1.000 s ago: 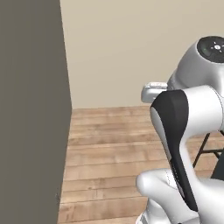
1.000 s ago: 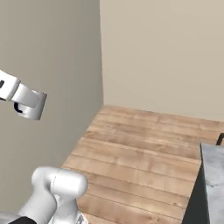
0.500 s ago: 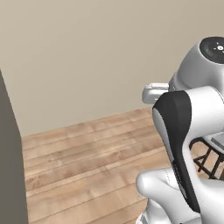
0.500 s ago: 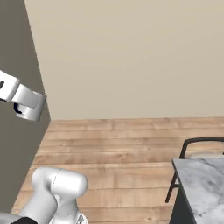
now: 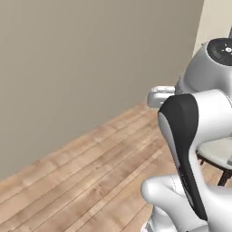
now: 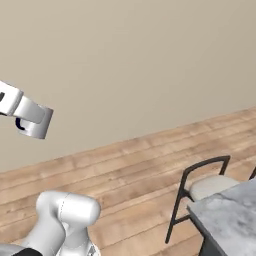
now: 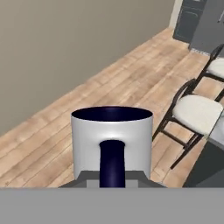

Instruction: There is a tray on the dining counter. Grab the cup, mug, and pitcher and place them on the tray. The pitcher may be placed next to the tray if it cannot fit the tray.

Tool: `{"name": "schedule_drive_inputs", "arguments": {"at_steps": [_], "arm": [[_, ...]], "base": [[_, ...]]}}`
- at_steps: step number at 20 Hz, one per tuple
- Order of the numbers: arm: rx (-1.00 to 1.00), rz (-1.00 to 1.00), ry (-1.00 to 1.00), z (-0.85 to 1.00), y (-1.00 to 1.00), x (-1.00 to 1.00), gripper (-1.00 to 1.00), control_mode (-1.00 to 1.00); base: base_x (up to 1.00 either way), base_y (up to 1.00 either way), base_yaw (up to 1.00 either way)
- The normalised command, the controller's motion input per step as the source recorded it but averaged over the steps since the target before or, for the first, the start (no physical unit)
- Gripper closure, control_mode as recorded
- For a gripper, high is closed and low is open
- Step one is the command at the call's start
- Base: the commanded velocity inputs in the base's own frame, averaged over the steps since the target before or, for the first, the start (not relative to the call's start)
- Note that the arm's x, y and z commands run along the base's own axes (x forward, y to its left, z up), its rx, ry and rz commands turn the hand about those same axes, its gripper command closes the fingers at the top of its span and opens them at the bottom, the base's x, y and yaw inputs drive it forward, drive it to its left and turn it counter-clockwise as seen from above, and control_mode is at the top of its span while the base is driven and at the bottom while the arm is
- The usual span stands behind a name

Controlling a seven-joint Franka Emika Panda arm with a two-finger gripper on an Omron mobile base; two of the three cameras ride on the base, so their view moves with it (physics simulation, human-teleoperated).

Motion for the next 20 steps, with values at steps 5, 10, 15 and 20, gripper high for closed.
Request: {"name": "schedule_drive_inputs", "arguments": {"at_steps": [5, 10, 15, 20], "arm": [[0.00, 0.00, 0.00, 0.00, 0.00, 0.00, 1.00, 1.00], [0.00, 0.00, 0.00, 0.00, 0.00, 0.00, 1.00, 1.00], [0.00, 0.00, 0.00, 0.00, 0.00, 0.00, 1.00, 1.00], [0.00, 0.00, 0.00, 0.00, 0.00, 0.00, 1.00, 1.00]], "base": [[0.88, 0.06, -0.68], [0.73, 0.07, -0.72], [0.61, 0.20, -0.71], [0.26, 0.57, -0.50]]}}
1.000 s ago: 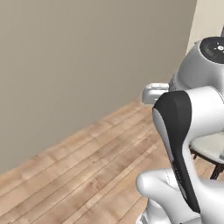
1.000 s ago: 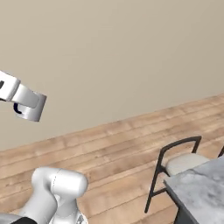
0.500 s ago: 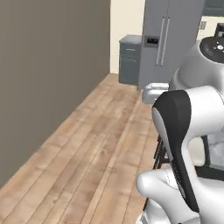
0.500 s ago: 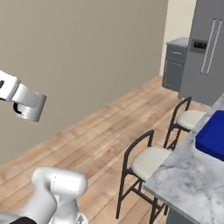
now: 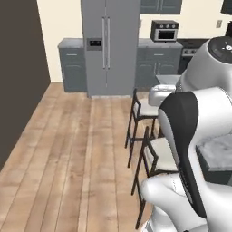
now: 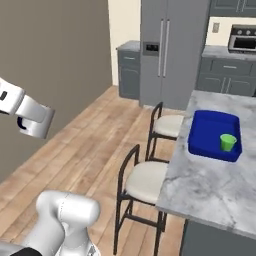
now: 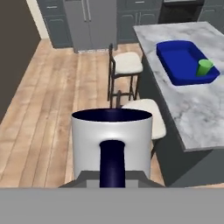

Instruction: There is a tray on the dining counter. Grab the cup, mug, and pitcher and place them on the tray. The pitcher may be placed next to the tray if it cannot fit the tray.

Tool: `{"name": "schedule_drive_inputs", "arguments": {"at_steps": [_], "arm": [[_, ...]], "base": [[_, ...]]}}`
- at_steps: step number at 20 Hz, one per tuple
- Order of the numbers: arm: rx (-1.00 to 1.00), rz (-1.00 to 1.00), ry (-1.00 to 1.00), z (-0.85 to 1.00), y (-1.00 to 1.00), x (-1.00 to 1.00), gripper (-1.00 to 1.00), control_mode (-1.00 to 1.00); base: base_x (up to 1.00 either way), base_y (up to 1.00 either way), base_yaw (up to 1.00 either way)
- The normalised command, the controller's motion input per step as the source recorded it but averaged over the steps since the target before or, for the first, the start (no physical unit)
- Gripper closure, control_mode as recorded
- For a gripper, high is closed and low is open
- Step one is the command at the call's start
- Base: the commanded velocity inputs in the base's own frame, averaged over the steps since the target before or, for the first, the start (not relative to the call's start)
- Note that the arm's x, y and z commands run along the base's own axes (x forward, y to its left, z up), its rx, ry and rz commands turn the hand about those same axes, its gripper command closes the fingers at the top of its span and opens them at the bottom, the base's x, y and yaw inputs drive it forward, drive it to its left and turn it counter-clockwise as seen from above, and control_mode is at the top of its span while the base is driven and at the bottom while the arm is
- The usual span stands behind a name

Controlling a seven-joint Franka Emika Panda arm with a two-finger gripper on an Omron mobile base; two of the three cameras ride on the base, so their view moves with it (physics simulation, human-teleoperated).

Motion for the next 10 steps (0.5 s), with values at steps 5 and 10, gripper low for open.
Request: {"name": "schedule_drive_inputs", "arguments": {"at_steps": [5, 10], "arm": [[0.00, 0.00, 0.00, 0.00, 0.00, 0.00, 1.00, 1.00], [0.00, 0.00, 0.00, 0.00, 0.00, 0.00, 1.00, 1.00]], "base": [[0.23, 0.94, -0.19], [0.60, 1.00, -0.23]]}}
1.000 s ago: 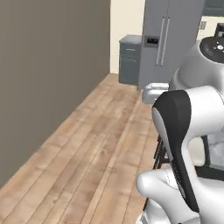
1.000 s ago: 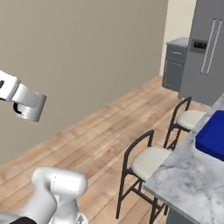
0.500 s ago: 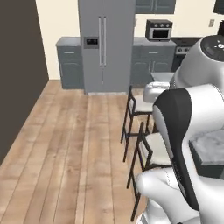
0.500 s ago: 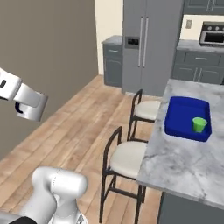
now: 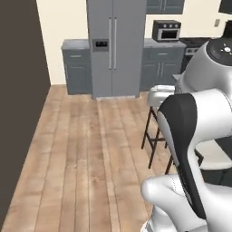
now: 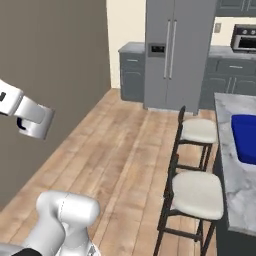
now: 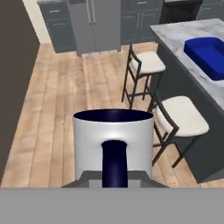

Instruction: There is a tray on the dining counter. Grab the cup, mug, and pitcher and place them on the tray. The pitcher may be placed next to the tray if it cannot fit the tray.

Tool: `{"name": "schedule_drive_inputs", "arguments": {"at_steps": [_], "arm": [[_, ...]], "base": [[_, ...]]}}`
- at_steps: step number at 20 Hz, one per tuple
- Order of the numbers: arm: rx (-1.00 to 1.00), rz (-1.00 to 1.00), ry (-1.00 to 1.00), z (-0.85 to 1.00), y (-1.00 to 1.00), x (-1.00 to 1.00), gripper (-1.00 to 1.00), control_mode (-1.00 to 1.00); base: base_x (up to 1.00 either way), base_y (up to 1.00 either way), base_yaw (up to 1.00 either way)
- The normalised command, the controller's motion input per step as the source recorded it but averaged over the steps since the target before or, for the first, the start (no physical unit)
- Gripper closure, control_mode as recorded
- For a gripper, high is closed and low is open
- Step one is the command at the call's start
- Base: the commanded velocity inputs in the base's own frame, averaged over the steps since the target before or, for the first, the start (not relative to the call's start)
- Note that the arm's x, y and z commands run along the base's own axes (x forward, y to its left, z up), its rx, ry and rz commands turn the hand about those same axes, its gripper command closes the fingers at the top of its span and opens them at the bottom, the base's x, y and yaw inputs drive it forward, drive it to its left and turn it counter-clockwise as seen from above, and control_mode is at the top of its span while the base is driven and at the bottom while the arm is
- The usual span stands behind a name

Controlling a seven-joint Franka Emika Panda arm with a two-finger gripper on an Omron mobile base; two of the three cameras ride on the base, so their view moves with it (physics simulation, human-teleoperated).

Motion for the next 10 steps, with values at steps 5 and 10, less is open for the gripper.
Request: {"name": "schedule_drive_inputs", "arguments": {"at_steps": [5, 10], "arm": [[0.00, 0.00, 0.00, 0.00, 0.00, 0.00, 1.00, 1.00], [0.00, 0.00, 0.00, 0.00, 0.00, 0.00, 1.00, 1.00]], "base": [[0.71, 0.69, -0.57], [0.56, 0.40, -0.78]]}}
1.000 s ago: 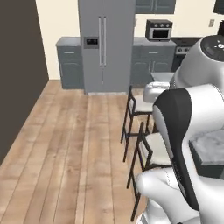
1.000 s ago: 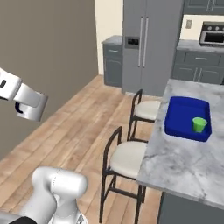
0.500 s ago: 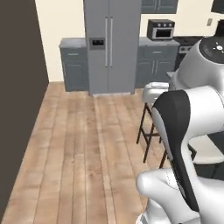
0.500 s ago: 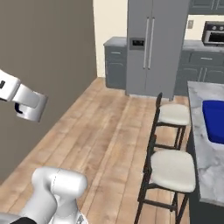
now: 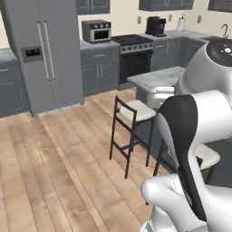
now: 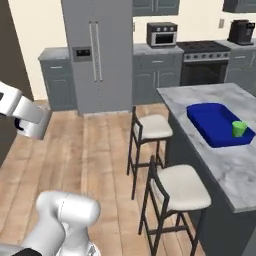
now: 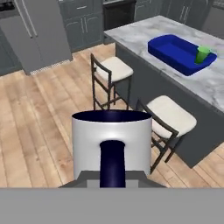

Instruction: There is a tray on the dining counter. Grab the cup, mug, and pitcher and place them on the tray. The pitcher may be placed next to the tray if it cannot fit the tray.

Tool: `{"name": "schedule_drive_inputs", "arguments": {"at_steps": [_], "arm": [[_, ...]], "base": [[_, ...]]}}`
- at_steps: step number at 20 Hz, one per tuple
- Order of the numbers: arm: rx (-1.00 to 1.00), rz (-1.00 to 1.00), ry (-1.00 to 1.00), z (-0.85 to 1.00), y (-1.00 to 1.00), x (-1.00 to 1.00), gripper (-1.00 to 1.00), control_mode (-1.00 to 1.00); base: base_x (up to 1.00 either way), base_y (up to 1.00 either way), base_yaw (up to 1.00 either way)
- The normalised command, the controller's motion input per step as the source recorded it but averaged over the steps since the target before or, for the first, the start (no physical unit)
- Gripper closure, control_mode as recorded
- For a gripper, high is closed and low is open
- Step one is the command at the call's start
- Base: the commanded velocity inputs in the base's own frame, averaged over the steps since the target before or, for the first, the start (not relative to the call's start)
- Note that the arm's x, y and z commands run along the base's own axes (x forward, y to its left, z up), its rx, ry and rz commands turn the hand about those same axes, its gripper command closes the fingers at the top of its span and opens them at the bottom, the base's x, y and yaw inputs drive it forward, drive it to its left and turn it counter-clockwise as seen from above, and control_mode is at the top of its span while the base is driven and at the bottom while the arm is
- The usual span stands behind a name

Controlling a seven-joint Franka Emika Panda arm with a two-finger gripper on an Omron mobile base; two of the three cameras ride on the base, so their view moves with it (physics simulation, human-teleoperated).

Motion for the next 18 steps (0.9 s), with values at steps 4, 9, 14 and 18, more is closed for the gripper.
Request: {"name": "schedule_drive_inputs", "arguments": {"at_steps": [4, 9, 14, 18], "arm": [[0.00, 0.00, 0.00, 0.00, 0.00, 0.00, 1.00, 1.00], [0.00, 0.00, 0.00, 0.00, 0.00, 0.00, 1.00, 1.00], [0.00, 0.00, 0.00, 0.00, 0.00, 0.00, 1.00, 1.00], [0.00, 0.00, 0.00, 0.00, 0.00, 0.00, 1.00, 1.00]], "base": [[0.47, 0.31, -0.84], [0.40, 0.43, -0.84], [0.46, 0.55, -0.72], [0.37, 0.77, -0.52]]}}
